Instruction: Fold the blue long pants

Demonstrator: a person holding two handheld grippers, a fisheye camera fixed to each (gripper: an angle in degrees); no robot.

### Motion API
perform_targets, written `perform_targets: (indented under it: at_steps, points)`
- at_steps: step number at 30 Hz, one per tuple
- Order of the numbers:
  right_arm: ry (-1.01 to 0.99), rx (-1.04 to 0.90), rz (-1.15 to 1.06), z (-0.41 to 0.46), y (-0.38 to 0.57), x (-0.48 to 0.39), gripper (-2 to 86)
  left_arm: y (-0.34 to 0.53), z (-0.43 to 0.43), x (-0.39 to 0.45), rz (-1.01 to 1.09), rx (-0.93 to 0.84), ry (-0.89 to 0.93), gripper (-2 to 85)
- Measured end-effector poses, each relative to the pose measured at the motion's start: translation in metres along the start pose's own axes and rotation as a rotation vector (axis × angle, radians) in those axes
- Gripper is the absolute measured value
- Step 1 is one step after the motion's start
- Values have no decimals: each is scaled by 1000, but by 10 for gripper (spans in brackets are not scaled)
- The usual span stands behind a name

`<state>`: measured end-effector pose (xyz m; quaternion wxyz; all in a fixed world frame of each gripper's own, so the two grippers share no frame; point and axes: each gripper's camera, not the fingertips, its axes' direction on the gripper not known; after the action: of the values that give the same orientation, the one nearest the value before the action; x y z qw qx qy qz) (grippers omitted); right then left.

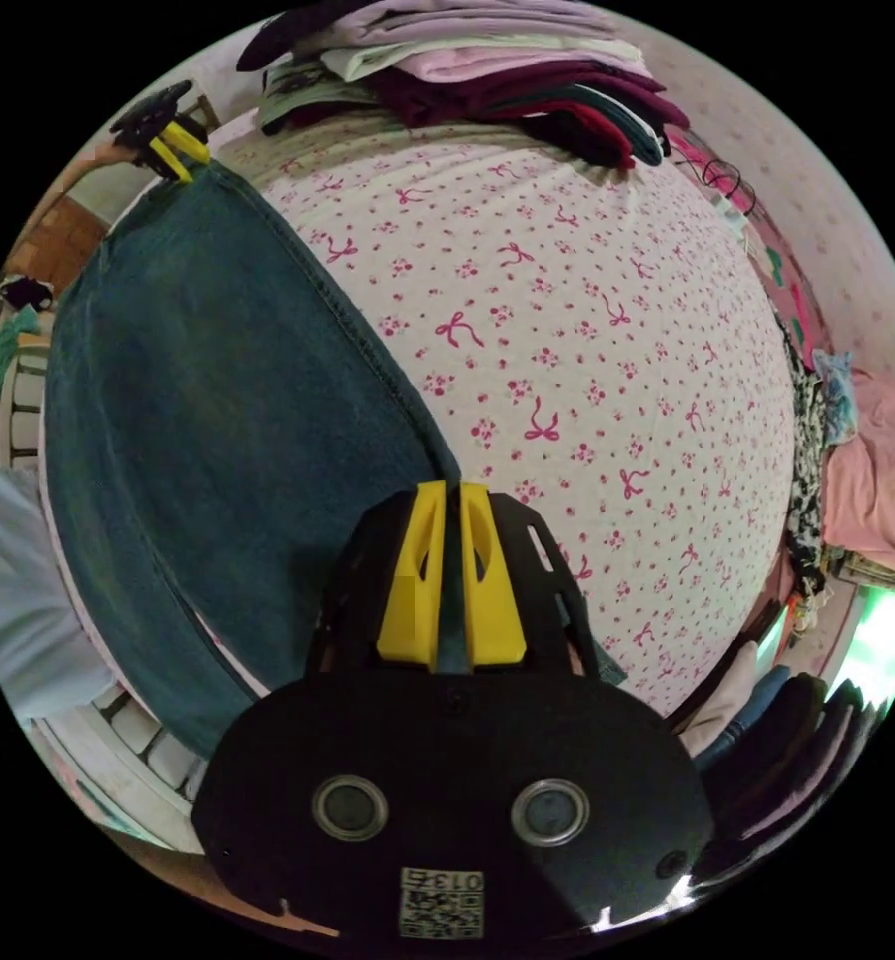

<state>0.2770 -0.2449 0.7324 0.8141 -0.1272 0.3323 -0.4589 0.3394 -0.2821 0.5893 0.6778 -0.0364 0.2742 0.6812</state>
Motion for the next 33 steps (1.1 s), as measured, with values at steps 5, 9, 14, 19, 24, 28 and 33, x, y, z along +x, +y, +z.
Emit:
perform_targets:
  at_steps: [5,9,14,19,24,28,33]
  points:
    - [215,32,6,-1,0,-41,18,6,-5,2,-81,32,-95,120]
    - [222,71,50,-5,4,-47,16,12,-3,-5,-79,60,-5,135]
    - [172,42,72,-15,2,-48,15,11,2,-16,-50,24,110,126]
    - [145,39,72,-25,7,-52,15,12,7,-14,-8,-14,182,117]
    - [164,49,81,-35,18,-64,14,23,11,5,1,-26,216,57]
    - [269,-19,61,-48,22,-90,11,49,6,43,-56,25,66,34]
    - [320,64,93,-103,66,-123,9,115,-25,96,-165,207,-84,29]
